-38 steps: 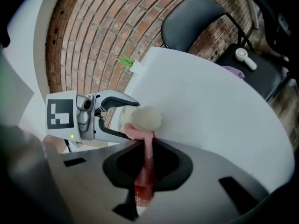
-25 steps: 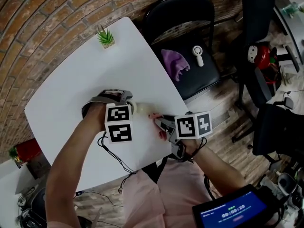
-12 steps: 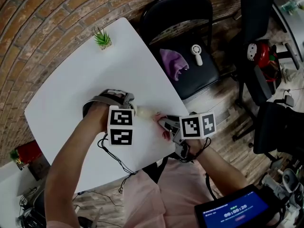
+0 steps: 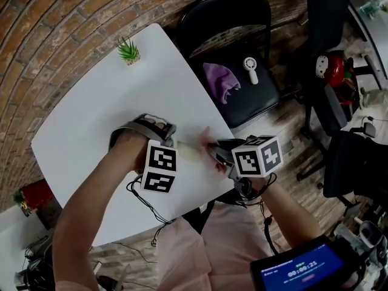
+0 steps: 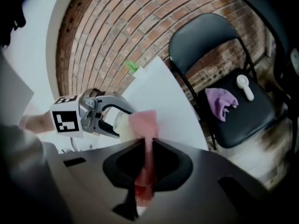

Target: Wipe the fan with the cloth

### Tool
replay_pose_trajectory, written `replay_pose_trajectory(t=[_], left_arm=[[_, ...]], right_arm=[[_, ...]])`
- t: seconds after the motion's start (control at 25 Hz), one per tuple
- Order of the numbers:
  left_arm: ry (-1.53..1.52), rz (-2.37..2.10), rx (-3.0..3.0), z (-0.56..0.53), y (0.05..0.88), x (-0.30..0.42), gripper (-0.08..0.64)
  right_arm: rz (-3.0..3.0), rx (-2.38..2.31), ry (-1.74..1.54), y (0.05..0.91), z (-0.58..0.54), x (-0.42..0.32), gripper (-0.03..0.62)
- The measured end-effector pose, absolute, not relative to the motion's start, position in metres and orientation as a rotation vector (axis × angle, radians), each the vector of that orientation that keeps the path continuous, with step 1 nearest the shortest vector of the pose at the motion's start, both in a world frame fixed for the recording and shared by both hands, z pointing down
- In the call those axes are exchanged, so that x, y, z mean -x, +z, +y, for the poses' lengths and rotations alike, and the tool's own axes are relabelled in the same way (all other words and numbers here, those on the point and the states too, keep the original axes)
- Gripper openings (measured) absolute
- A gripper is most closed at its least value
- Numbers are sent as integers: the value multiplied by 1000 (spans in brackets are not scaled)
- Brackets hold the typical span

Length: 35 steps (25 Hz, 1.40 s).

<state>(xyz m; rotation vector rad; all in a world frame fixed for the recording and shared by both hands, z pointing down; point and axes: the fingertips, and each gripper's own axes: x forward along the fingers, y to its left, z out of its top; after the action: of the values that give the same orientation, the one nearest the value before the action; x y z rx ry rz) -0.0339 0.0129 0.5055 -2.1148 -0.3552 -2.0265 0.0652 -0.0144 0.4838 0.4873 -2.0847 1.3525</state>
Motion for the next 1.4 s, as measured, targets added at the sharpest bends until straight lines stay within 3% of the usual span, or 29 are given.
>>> replay_pose_trajectory(t=[0.24,0.44,0.92,1.4], left_arm=[[-2023,-390,2070,14,506,31,377],[-2032,-397,2057,15,506,30,377],[-2044,-404,2037,15,503,30,377],[-2051,-399,2041,15,506,31,377]], right_arm=[[-2207,-164,737,474,-25,-48,32],[-2207,34,492,475,-23,-25,32],[-2186,368,246,481,-7,-2,32],[-2131,579,193,483,13,-36,31]])
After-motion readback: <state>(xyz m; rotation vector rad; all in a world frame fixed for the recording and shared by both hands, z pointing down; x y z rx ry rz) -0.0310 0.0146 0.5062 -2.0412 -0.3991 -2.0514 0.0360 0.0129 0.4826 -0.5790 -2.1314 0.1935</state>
